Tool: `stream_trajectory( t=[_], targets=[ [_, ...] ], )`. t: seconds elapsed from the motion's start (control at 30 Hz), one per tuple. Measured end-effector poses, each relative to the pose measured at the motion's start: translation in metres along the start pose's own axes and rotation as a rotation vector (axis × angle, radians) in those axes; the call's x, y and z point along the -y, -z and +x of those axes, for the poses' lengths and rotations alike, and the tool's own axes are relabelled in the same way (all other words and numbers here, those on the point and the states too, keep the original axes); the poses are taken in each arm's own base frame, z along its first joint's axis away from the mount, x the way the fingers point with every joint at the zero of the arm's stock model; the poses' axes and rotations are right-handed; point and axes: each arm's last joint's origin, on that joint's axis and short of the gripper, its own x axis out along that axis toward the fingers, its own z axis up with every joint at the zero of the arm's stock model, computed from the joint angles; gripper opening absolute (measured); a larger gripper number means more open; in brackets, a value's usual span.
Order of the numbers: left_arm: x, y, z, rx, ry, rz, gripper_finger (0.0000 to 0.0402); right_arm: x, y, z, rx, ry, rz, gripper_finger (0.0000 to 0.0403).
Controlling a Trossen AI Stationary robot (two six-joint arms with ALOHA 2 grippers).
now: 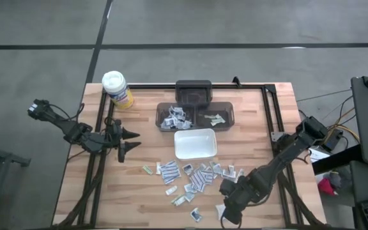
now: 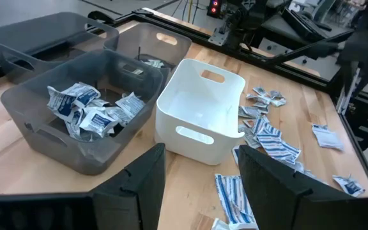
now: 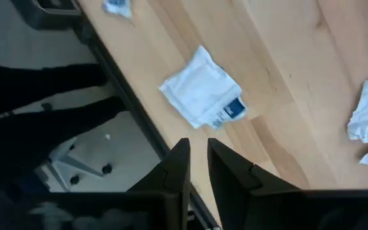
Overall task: Pick & Place First Aid Supplies
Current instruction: Put the alcohol pad into the bottom left black bin
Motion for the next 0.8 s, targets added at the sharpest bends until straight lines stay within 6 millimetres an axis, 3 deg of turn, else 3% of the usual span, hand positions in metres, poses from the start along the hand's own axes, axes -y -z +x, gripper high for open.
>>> stream_trajectory(
  t=[0.23, 0.43, 0.6, 0.8],
  targets=[
    [0.0, 0.0, 0.0, 0.0, 0.0, -0.018, 0.019, 0.019, 0.004, 0.021, -0.029, 0.058, -0.068, 0.0098],
    [0.0, 0.0, 0.0, 0.0, 0.0, -0.021, 0.019, 0.028, 0.005, 0.031, -0.036, 0.07, -0.239, 0.0127],
    [0.0, 0.0, 0.0, 0.0, 0.0, -0.028, 0.019, 0.034, 0.004, 0.043, -0.015, 0.033, -0.342, 0.0134],
    [0.0, 0.0, 0.0, 0.001, 0.0, -0.03, 0.019, 0.042, 0.005, 0.052, -0.013, 0.029, -0.345, 0.0128]
  ],
)
